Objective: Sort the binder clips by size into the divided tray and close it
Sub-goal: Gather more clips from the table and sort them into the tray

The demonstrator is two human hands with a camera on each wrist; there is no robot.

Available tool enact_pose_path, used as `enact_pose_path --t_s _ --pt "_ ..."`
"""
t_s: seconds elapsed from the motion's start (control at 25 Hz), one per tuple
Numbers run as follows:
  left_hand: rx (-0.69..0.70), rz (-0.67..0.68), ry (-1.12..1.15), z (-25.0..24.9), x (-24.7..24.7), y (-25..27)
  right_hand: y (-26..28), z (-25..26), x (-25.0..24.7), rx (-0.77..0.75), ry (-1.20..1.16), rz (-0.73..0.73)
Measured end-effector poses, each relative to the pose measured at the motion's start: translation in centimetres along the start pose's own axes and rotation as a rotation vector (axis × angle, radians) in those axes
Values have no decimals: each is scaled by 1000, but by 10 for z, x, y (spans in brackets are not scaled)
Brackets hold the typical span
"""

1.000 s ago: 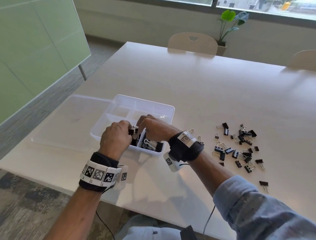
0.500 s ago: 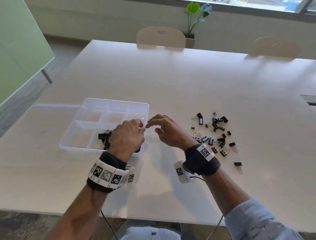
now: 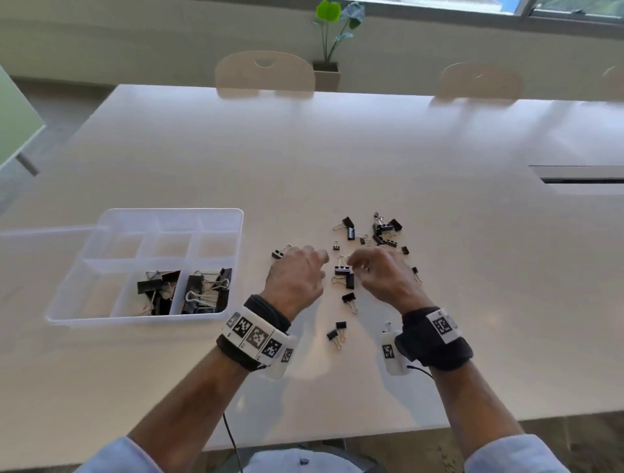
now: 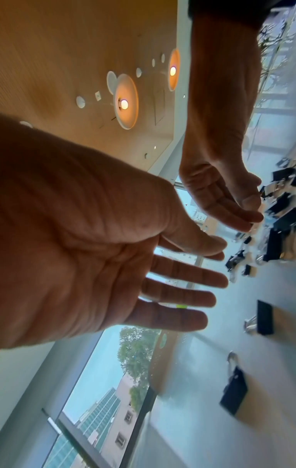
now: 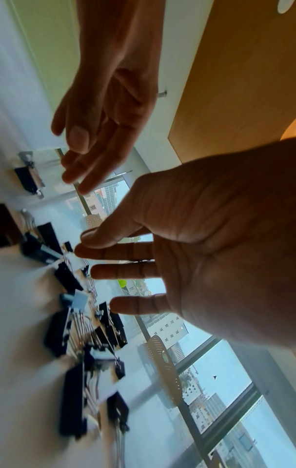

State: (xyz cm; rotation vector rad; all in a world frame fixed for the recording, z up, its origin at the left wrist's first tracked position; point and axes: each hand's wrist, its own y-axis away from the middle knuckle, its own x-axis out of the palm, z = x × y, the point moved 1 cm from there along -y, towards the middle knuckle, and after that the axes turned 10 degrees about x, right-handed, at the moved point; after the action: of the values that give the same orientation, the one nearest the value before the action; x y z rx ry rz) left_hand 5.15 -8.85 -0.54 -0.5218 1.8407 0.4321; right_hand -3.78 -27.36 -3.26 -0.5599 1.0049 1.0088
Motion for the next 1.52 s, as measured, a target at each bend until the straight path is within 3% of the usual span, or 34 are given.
enact_pose_path --t_s 0.12,0.24,0.84,1.04,1.24,1.52 --pt "100 89 -25 -15 22 -20 5 -9 0 11 65 85" --pt "111 133 -47 -19 36 -30 7 -10 1 1 99 128" --pt "-60 -23 -64 -26 56 -26 3 -13 -2 -187 260 209" --pt "-86 -117 -2 -21 45 -15 0 -13 0 -175 314 213" --pt "2 -203 64 -10 18 -1 -6 5 -9 -79 257 119" --pt "-62 -295 32 19 -37 50 -7 91 6 -149 49 54"
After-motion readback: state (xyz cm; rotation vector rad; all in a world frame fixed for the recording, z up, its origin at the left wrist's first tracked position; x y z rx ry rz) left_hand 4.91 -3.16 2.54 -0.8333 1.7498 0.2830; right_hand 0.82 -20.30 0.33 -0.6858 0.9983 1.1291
